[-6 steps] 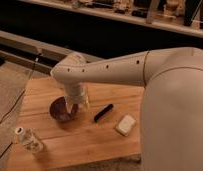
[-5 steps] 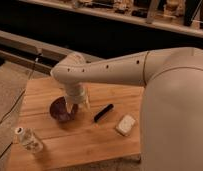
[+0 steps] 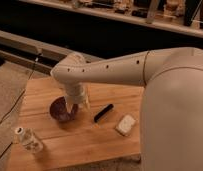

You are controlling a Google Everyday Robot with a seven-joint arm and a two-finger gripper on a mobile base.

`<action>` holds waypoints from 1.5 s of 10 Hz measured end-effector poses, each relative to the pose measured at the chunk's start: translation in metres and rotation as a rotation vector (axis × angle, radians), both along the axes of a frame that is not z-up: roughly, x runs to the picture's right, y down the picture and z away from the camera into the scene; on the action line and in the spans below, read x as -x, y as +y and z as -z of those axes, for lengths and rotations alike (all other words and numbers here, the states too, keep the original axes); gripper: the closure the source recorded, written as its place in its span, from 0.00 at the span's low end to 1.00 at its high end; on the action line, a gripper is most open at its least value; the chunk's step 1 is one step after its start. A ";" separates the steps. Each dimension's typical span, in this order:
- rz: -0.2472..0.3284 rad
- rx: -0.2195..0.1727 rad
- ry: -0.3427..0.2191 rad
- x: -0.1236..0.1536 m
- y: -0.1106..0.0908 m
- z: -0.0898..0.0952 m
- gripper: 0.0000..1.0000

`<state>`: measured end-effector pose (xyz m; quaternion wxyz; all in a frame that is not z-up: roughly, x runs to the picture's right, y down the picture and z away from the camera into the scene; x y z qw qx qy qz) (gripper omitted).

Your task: Knock the eraser over

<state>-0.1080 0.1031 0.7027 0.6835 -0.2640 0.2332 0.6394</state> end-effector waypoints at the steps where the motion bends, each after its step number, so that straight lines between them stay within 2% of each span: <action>1: 0.000 0.000 0.000 0.000 0.000 0.000 0.35; 8: 0.004 -0.009 0.004 -0.003 -0.001 -0.001 0.35; 11: -0.019 -0.027 0.059 -0.029 0.002 -0.004 0.35; 13: -0.049 -0.035 0.097 -0.049 0.009 0.002 0.35; 15: -0.098 -0.036 0.127 -0.066 0.025 0.016 0.35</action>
